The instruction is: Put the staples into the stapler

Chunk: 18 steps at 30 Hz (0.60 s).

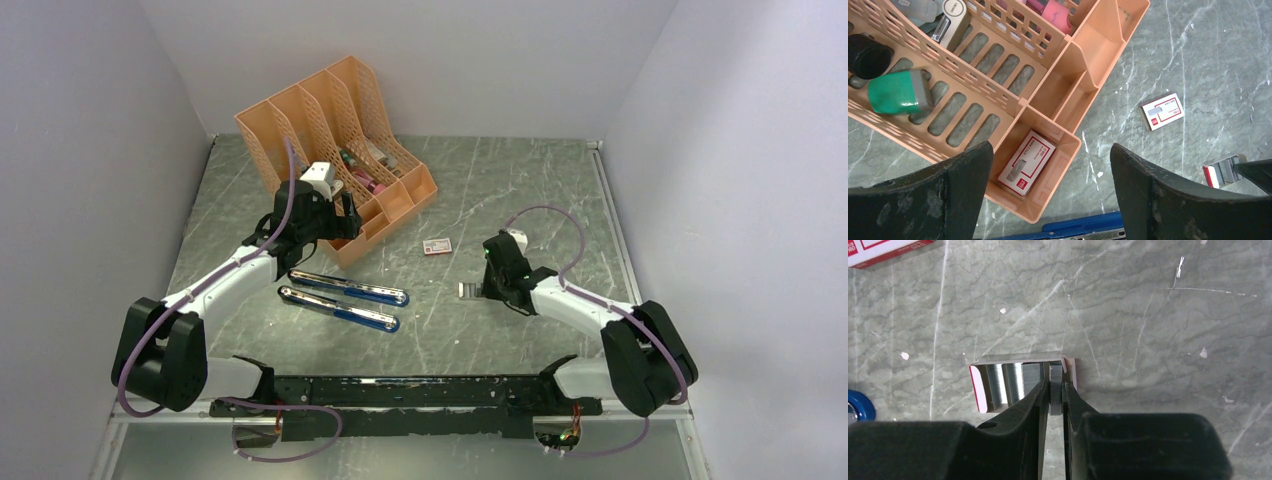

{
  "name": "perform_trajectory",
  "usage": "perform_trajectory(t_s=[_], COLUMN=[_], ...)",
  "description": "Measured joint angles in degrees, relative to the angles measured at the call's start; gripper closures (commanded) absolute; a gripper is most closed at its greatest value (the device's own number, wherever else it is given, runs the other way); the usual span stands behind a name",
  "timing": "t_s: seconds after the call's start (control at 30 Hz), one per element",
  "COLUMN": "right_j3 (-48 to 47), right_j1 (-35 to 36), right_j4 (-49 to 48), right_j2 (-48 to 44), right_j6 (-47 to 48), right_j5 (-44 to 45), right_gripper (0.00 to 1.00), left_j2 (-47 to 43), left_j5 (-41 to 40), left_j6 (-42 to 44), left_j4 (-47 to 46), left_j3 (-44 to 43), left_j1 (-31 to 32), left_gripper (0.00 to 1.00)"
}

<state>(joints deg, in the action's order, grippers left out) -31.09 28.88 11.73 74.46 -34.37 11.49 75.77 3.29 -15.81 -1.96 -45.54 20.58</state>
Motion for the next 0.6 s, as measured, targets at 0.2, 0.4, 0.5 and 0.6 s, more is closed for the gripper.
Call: perform_trajectory(t_s=[0.2,0.4,0.5,0.6], right_j3=[-0.09,-0.42,-0.42,-0.74], right_j1=[0.00,0.00,0.00,-0.02], right_j4=[1.51,1.90,1.92,1.97], right_j2=[-0.66,-0.72,-1.27,-2.21], right_j6=[1.68,2.86,3.78,4.61], right_j5=[0.35,0.37,0.35,0.35], right_gripper=[0.84,0.84,0.84,0.84], left_j2=[0.00,0.00,0.00,0.00], left_j5=[0.00,0.00,0.00,0.00], left_j6=[0.00,0.00,0.00,0.00], left_j4=[0.00,0.00,0.00,-0.02], left_j3=[0.00,0.00,0.00,0.00], left_j1=[0.00,-0.04,-0.04,-0.04], left_gripper=[0.09,0.09,0.09,0.09])
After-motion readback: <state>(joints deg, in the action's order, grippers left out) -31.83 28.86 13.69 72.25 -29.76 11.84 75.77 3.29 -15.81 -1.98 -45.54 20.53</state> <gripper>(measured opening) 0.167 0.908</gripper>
